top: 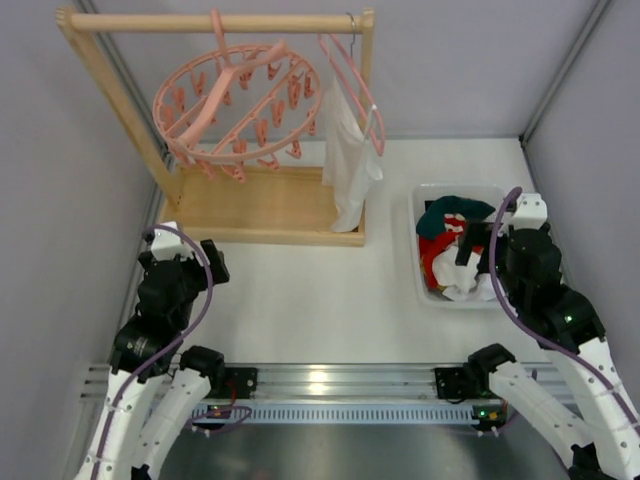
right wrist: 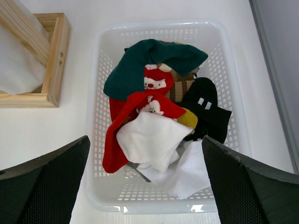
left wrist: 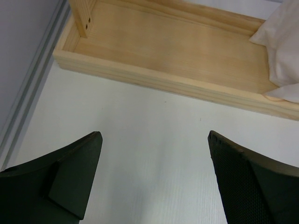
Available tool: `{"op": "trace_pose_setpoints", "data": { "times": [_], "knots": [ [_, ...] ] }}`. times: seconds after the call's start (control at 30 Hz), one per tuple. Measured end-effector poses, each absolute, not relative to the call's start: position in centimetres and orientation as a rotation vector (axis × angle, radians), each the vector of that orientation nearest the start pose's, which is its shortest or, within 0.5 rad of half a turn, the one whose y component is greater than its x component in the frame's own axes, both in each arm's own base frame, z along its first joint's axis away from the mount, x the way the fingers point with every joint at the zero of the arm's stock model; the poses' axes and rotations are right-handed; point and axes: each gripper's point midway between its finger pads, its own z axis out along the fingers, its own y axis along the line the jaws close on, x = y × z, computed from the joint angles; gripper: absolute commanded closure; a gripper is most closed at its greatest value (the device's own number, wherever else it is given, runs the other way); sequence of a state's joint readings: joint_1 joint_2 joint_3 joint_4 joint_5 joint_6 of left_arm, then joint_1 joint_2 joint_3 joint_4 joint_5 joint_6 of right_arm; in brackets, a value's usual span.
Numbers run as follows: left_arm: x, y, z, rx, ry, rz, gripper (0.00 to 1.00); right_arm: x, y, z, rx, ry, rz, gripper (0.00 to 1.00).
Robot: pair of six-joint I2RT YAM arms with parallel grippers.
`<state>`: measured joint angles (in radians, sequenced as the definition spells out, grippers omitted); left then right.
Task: Remove the socks clipped to the hanger
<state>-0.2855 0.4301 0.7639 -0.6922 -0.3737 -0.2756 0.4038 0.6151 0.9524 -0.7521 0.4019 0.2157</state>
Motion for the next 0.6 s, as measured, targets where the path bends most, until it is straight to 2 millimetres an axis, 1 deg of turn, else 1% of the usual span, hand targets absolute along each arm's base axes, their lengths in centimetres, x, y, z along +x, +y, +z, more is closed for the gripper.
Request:
{"op": "trace_pose_setpoints", "data": {
  "times": [0.13, 0.2, 0.37, 0.47, 0.53, 0.6],
  "knots": [
    [20.5, -1.1, 25.2, -0.173, 1.843, -0.054, 0.02, 20.8, 2.3, 27.4, 0.065, 1.931, 0.007, 0.01],
    [20.1, -1.5, 26.2, -0.138, 1.832, -0.082, 0.02, 19.9, 1.8, 28.1, 0.067, 1.912, 0.011, 0.01],
    [18.8, -2.5, 30.0, -0.067, 1.770, -0.156, 0.02, 18.0, 0.9, 30.0, 0.068, 1.862, 0.016, 0.01],
    [17.7, -2.7, 32.0, -0.032, 1.740, -0.184, 0.02, 17.2, 0.3, 30.5, 0.071, 1.852, 0.007, 0.01],
    [16.9, -2.7, 32.7, -0.010, 1.736, -0.190, 0.02, 16.6, 0.0, 30.7, 0.065, 1.853, 0.003, 0.01],
    [16.4, -2.7, 33.1, 0.006, 1.740, -0.191, 0.02, 16.0, -0.2, 31.0, 0.063, 1.849, 0.003, 0.00]
  ]
}}
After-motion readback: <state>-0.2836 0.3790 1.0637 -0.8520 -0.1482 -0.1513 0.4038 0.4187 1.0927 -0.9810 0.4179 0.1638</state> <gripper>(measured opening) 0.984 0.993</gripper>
